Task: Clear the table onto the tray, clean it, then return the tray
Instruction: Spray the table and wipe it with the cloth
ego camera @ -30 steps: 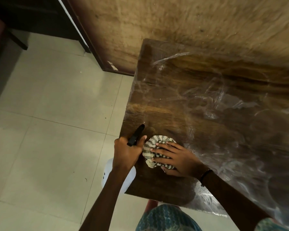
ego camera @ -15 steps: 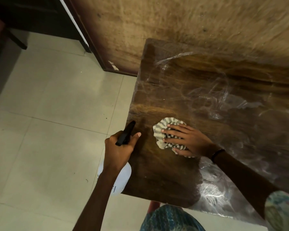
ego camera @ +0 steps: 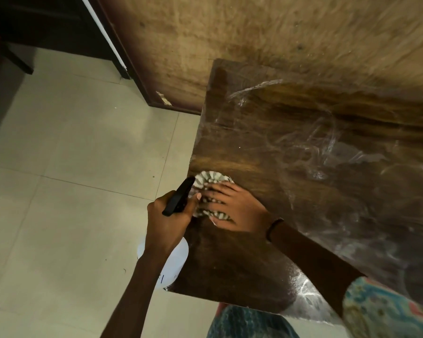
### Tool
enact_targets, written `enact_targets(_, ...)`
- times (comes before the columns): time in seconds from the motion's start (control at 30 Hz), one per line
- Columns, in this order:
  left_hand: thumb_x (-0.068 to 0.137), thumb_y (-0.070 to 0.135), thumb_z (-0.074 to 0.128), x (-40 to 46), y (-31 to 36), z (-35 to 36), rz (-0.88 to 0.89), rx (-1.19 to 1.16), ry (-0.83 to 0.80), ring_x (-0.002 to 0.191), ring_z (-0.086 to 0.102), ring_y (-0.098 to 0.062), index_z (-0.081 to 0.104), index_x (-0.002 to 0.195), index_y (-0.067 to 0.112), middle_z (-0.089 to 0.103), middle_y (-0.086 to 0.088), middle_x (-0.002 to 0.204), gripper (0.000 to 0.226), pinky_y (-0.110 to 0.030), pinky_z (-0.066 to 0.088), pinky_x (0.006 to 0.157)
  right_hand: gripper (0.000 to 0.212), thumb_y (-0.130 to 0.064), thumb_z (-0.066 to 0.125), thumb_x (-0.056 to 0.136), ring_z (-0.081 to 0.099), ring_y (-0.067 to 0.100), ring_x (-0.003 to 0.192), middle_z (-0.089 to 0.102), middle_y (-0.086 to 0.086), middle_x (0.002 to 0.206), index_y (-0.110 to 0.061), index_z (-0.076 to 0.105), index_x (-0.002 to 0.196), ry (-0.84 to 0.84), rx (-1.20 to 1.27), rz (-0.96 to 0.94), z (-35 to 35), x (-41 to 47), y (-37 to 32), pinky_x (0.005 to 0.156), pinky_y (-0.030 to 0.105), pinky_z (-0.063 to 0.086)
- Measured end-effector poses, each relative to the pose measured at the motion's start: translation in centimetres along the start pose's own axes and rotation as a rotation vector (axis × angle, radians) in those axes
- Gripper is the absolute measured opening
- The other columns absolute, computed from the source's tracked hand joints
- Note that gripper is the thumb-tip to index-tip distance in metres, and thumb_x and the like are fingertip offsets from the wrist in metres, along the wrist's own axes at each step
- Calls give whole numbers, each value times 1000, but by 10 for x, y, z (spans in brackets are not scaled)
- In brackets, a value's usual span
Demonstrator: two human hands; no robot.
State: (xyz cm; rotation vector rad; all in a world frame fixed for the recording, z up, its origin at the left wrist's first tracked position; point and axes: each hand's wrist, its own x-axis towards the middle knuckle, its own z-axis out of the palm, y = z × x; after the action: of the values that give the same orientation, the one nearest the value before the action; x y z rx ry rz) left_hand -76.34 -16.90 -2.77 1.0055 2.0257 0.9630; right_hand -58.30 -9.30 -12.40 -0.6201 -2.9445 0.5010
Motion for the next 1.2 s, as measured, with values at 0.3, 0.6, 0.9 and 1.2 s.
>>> enact_targets(0.3,76,37,72,15,5,9,-56,-38,-23,72,68,-26,69,86,5,70,-14,72,34,-19,50,65,46,-45,42,97,26,17,144,34,-4,154,-29,46,139,-9,-58,210,-34,-25,73,117,38,24)
enact_targets(0.6,80,30,73,26,21,30,36,37,-47,62,64,-21,66,75,4,67,-5,62,27,-27,50,60,42,-39,60,88,44,28,134,53,7,140,-21,58,126,54,-26,75,-14,39,36,111,48,35)
enact_targets(0.9,76,32,77,43,56,72,-45,-27,-68,60,60,0,55,61,29,54,20,59,27,-8,43,54,45,-45,45,97,30,18,142,37,-5,152,-33,43,140,-3,-55,71,-30,-50,93,117,38,24)
enact_targets(1.2,75,34,77,51,58,92,-81,-27,-43,70,64,-13,68,80,12,62,12,67,25,-14,44,63,45,-45,46,95,34,21,141,41,-3,150,-31,48,138,-4,-50,81,-35,-49,90,116,38,24)
